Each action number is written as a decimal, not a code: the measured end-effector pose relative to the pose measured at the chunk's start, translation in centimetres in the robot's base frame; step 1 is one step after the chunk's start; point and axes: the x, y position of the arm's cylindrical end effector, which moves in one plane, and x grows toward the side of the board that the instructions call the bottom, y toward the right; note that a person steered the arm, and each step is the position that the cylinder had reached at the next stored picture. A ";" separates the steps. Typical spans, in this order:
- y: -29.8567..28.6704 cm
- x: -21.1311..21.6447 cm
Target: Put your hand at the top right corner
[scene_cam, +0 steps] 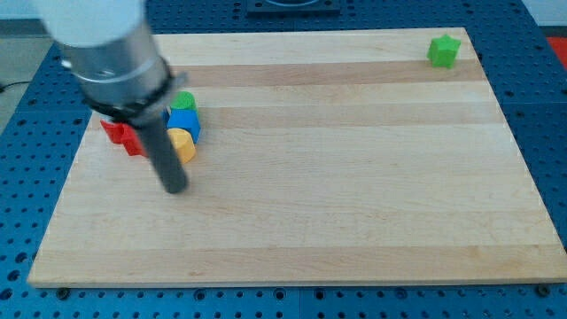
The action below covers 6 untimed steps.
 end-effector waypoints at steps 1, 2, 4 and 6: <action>10.9 0.6; 20.0 -3.4; 39.6 -15.2; 44.8 -26.4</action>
